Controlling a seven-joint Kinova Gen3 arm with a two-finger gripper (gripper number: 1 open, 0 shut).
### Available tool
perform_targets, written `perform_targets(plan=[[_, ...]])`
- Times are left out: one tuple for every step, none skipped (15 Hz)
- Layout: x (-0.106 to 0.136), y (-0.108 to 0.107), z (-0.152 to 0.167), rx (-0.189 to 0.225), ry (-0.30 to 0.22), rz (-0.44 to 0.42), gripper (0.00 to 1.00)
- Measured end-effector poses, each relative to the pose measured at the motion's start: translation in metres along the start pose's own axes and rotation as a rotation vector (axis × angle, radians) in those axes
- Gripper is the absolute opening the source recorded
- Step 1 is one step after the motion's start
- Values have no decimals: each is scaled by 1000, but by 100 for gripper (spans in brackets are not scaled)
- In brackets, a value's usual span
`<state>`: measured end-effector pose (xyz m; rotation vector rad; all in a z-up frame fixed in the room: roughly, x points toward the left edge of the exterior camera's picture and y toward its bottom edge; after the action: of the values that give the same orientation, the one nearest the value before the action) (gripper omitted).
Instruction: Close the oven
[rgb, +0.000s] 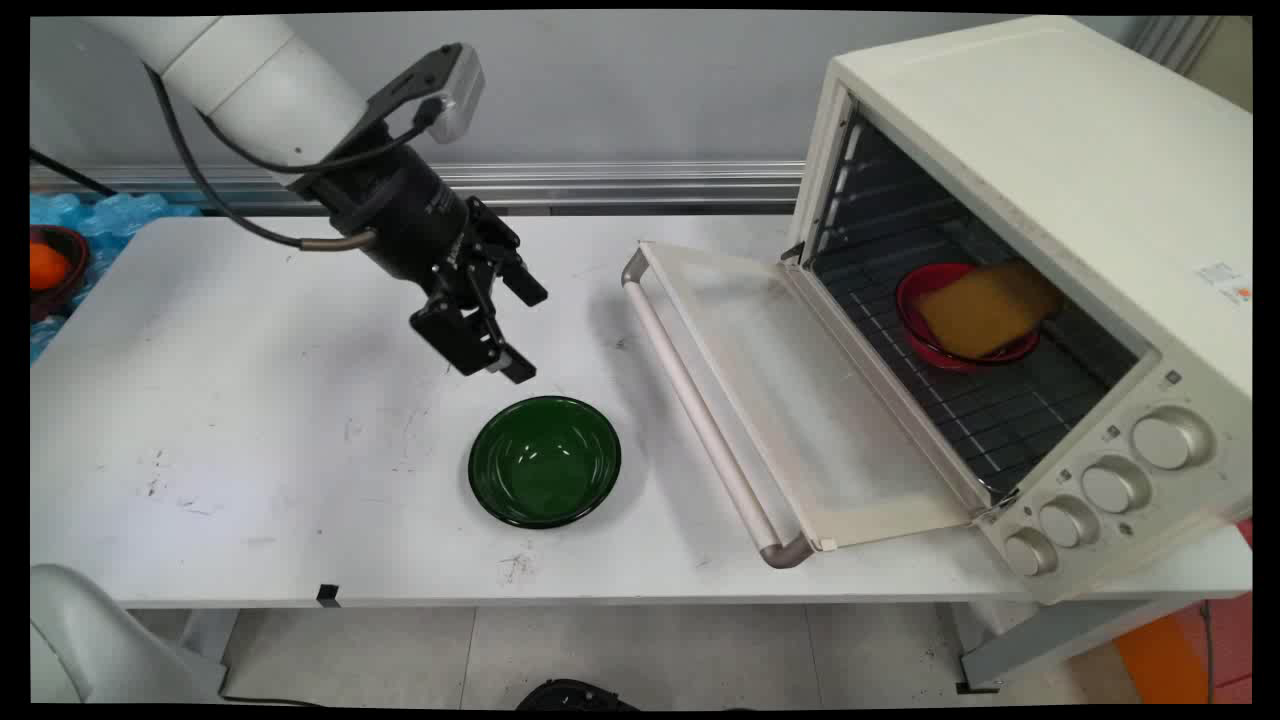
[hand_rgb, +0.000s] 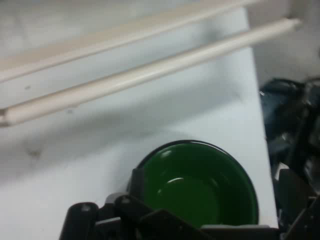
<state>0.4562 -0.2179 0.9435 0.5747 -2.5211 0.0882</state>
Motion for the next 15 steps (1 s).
perform_targets(plan=[[0, -2, 2, 18, 3, -25, 100], [-1, -4, 4, 35, 6, -47, 100], [0, -5, 6, 46, 8, -59, 100], [0, -7, 10, 59, 11, -75, 100], [1, -9, 17, 75, 14, -93, 100], [2, -10, 23, 84, 17, -104, 100], [3, -11, 30, 92, 18, -113, 100], [4, -11, 39, 100, 18, -121, 100], [4, -12, 48, 107, 17, -130, 100], [5, -13, 56, 112, 16, -138, 100], [5, -13, 66, 117, 14, -148, 100], [6, -14, 75, 122, 13, -158, 100], [7, -15, 83, 124, 13, -165, 100], [8, -17, 93, 127, 13, -173, 100], [9, -19, 102, 131, 13, -180, 100]])
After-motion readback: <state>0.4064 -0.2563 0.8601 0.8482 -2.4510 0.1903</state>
